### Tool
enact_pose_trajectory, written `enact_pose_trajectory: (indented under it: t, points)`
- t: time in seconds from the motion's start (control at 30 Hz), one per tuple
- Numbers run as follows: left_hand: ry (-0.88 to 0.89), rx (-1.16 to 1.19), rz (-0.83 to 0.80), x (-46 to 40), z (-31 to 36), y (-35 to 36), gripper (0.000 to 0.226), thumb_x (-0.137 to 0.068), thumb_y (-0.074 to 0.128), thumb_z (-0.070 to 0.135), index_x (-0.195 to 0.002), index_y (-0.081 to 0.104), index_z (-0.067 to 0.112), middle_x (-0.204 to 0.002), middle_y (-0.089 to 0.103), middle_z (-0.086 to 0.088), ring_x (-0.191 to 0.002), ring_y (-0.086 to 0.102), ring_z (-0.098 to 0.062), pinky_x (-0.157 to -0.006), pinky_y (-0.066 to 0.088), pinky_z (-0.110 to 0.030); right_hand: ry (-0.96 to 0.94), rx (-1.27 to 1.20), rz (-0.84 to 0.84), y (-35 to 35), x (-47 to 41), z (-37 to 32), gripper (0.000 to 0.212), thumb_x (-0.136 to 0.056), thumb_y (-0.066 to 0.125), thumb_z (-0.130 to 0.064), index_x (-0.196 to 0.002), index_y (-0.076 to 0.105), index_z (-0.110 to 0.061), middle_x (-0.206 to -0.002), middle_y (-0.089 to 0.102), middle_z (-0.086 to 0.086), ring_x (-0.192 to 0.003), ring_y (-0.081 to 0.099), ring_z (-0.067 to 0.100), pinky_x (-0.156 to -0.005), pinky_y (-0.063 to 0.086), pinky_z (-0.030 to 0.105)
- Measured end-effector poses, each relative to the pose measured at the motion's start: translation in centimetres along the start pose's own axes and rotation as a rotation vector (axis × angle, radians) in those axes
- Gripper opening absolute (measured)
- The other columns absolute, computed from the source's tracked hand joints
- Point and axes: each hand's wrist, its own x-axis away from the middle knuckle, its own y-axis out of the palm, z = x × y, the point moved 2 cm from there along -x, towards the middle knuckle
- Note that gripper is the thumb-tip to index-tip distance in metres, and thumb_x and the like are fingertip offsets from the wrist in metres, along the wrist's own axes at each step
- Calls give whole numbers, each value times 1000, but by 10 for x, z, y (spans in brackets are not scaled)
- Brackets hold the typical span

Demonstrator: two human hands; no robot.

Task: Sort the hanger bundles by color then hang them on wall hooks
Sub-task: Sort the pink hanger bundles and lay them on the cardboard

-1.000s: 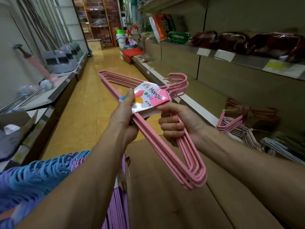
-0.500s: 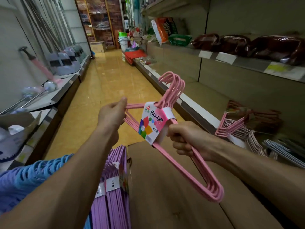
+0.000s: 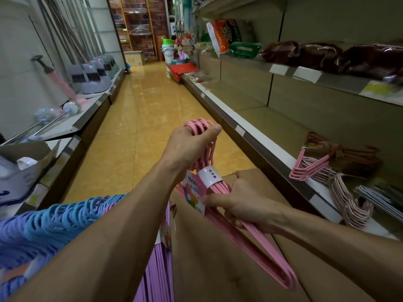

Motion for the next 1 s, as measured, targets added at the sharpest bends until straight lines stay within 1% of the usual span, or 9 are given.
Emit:
enact_pose_trajectory:
  t: [0.1,0.27,0.4,0.53,0.6,0.7,0.8,0.93,1.0]
  points:
    - [-46,-19,16,2,-10,-4,28,-83,75,37,-93,73,11,-94,75,-13,-88,72,-27,-80,58,-39,17,-24,-64,4,0,7,48,-80,79,-43,-104,65,-4,-68,67,5,-44,54,12,-45,48,19]
    - [-93,44,54,-3,-26,-13,24,-81,80,31,-90,75,9,-88,75,-11,-83,71,-26,-80,59,-41,46,-199,-234,9,-2,15,47,-86,75,-33,-119,59,-4,-71,66,1,-53,61,10,-55,54,20]
    - [-124,123,39,-6,-38,-17,21,-82,79,23,-94,75,6,-86,75,-8,-80,69,-23,-69,55,-35,109,-380,-327,11,-2,20,36,-91,70,-19,-121,56,-3,-79,67,3,-63,64,13,-63,56,23]
    - [-136,176,6,-5,-40,-16,14,-86,74,21,-93,75,9,-100,76,-14,-101,70,-33,-87,58,-49,180,-565,-447,13,0,28,41,-89,70,-9,-127,56,0,-95,69,10,-81,67,19,-78,59,29]
    - [-148,189,10,-6,-41,-15,11,-87,73,20,-90,75,9,-100,76,-15,-101,70,-32,-88,58,-49,193,-626,-506,14,1,33,45,-88,68,-4,-131,54,1,-101,69,14,-88,68,22,-83,58,31]
    - [-157,193,19,-6,-44,-15,11,-88,72,19,-88,74,8,-97,76,-14,-97,72,-31,-84,60,-47,207,-672,-590,14,2,37,35,-92,63,0,-126,58,0,-106,69,16,-93,69,23,-87,59,32]
    - [-181,185,6,-6,-47,-18,14,-88,71,20,-90,73,6,-101,75,-16,-98,72,-32,-83,60,-45,184,-642,-591,17,0,40,25,-92,63,-1,-116,62,0,-104,69,16,-92,71,23,-86,59,32]
    - [-183,111,-69,-4,-46,-18,22,-88,72,21,-95,73,0,-105,73,-22,-103,69,-37,-93,56,-50,164,-573,-498,26,-2,46,17,-93,60,0,-109,63,-2,-99,72,14,-90,72,22,-84,60,33]
    - [-179,29,-103,-4,-45,-17,32,-88,72,28,-96,72,-4,-105,71,-26,-94,70,-36,-92,54,-48,165,-547,-442,32,-5,50,20,-92,59,0,-111,61,-5,-98,73,13,-88,72,22,-81,61,33]
